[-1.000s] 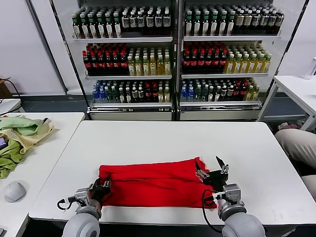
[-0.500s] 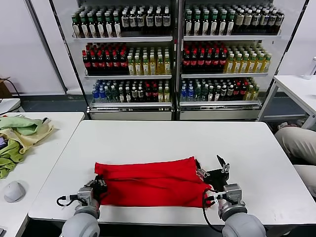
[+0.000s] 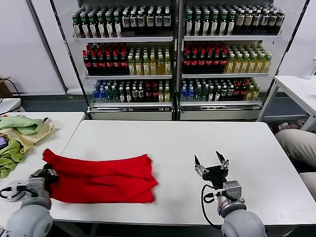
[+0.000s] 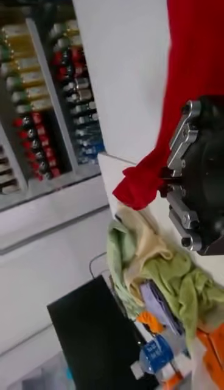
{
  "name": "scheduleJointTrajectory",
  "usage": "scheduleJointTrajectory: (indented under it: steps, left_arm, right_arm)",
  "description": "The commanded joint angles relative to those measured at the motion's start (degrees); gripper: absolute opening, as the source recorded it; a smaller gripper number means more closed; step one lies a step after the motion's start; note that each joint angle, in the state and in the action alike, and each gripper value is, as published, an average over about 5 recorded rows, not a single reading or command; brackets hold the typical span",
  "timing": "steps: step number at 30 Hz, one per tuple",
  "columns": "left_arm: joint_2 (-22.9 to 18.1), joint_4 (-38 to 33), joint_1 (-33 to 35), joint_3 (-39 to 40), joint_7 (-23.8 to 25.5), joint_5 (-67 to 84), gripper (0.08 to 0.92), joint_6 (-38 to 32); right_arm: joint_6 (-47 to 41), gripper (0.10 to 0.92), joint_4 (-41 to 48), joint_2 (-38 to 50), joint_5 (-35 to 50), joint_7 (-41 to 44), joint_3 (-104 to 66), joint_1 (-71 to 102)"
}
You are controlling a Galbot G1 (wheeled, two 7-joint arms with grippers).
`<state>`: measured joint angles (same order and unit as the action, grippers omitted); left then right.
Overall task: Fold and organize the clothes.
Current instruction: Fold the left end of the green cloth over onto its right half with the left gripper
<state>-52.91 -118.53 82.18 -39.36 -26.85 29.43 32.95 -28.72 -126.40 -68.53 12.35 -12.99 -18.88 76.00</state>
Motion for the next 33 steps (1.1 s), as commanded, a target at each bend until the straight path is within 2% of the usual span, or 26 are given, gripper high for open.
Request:
scheduleJointTrajectory:
  steps: [1,4,7,15,24,27,30,33]
  left_arm:
    - [-0.4,-14.6,1.3,3.4,-0.2,21.5,0.107,0.7]
    - [-4.4,-16.0,-0.6,11.6,-0.2,23.4,0.107,0.7]
    - [-7.7,-12.9,-4.0,16.0,0.3,24.0,0.107,0.6]
    - [-12.0,-4.5,-11.9,19.5,1.0,23.8,0.107,0.5]
    - [-15.4,-1.4,-14.3,23.2,0.7,22.8,0.107,0.5]
    - [-18.2,0.6,-14.9,25.0,0.8,21.8,0.134,0.4]
    - [-21.1,1.5,-15.5,26.0,1.1,21.1,0.206,0.4]
    - [-22.0,-1.7,-14.8,25.5,2.5,20.4,0.292,-0.8]
  right_arm:
    - [-0.1,0.823,-0.3,0.0,-0.3,0.0,-0.6,0.6]
    - [-0.1,0.823,-0.4,0.0,-0.4,0.0,-1.0,1.0]
    - [-0.1,0.823,-0.4,-0.2,-0.8,0.0,-0.9,1.2]
    - [0.0,0.823,-0.2,-0.5,-1.5,0.0,-1.0,1.4]
    - [0.0,0.823,0.4,-0.6,-1.8,0.0,-0.7,1.3]
    - [-0.1,0.823,0.4,-0.8,-1.9,-0.1,-0.4,1.1]
    - [-0.2,0.823,0.1,-0.8,-1.9,-0.1,-0.3,0.9]
    - [-0.3,0.823,0.0,-0.6,-1.9,-0.1,-0.4,0.9]
